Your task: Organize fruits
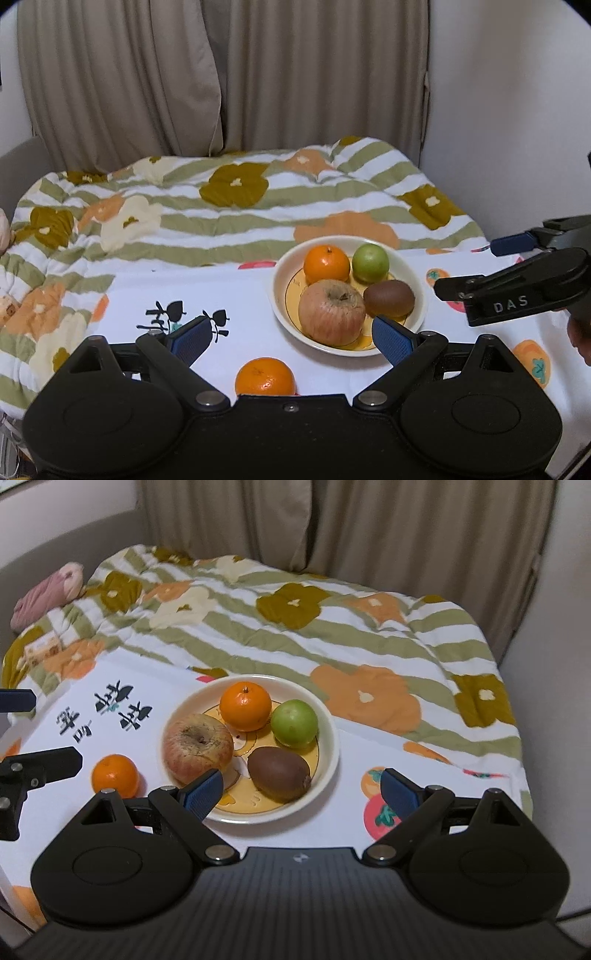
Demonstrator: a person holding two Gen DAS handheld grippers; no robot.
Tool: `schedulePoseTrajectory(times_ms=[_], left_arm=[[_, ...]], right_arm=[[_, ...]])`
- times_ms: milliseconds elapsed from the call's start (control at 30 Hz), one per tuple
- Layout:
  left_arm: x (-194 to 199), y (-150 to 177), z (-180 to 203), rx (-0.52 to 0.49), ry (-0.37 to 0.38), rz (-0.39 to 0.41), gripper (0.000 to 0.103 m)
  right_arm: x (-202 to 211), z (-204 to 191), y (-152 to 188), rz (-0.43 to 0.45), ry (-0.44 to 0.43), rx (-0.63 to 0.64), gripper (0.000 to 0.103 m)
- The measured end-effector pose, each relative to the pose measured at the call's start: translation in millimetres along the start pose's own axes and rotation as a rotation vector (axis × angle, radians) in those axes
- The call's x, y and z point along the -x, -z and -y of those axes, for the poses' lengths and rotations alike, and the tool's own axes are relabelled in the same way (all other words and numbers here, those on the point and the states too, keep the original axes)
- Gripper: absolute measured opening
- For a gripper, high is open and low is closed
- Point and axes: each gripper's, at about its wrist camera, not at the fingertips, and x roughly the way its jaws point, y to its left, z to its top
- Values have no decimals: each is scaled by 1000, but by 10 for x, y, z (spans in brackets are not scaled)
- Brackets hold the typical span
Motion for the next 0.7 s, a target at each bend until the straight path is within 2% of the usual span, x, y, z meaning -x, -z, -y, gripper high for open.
schedulePoseTrajectory(times_ms=[300, 567, 700], left_arm=[[371, 97, -55, -22, 43, 62, 96], [720, 196, -59, -61, 101, 117, 96], [839, 333, -84, -83, 147, 119, 96]], right_arm=[[583, -83, 197, 42, 65, -95, 103], [1032, -240, 436, 70, 131, -144, 103], [1186, -358, 603, 70, 167, -168, 103]])
